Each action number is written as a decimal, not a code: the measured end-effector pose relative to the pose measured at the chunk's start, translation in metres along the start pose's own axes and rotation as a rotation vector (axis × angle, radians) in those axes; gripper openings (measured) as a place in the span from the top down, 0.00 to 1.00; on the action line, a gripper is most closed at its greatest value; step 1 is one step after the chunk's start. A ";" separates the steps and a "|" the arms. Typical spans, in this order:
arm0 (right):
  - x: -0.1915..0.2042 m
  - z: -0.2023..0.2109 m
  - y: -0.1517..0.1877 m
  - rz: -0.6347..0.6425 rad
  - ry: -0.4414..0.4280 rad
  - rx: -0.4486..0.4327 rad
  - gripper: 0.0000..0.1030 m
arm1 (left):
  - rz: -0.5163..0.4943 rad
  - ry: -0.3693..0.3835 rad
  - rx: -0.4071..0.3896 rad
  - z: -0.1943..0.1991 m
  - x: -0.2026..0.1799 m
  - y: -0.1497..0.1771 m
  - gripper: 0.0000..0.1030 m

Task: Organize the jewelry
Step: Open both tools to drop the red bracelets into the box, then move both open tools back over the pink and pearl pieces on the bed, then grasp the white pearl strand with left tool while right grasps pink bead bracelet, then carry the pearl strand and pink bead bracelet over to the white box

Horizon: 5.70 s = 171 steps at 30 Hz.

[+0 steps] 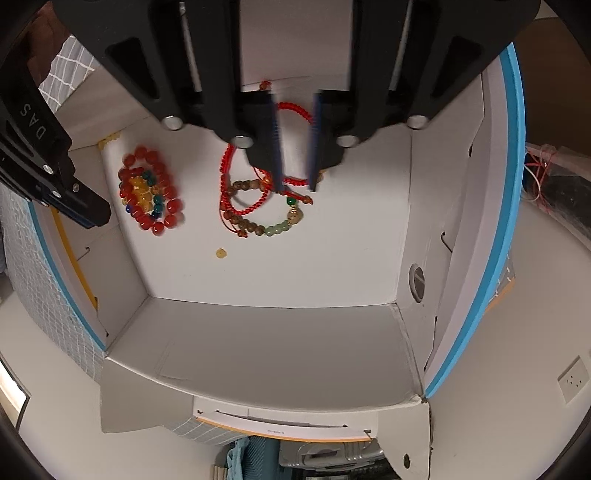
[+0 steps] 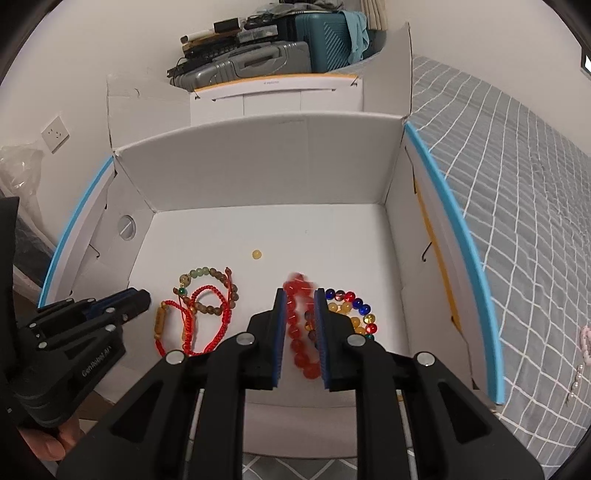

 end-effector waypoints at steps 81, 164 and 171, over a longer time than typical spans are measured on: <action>-0.506 0.018 0.158 -0.682 0.225 0.118 0.67 | -0.636 0.275 -0.117 -0.095 -0.506 0.109 0.27; -0.222 0.137 0.060 -0.336 0.091 -0.155 0.92 | -0.387 0.163 -0.248 0.080 -0.249 0.018 0.89; -0.181 0.123 0.029 -0.258 0.095 -0.138 0.90 | -0.280 0.109 -0.257 0.087 -0.181 -0.005 0.89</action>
Point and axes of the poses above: each gripper's, at about its wrist camera, not at the fingertips, and z roughly against the way its jaws point, x to its left, y to its underside, the point moved 1 cm from there along -z, roughly the way its jaws point, and after that the axes turned 8 degrees about x, right-handed, at the moved point
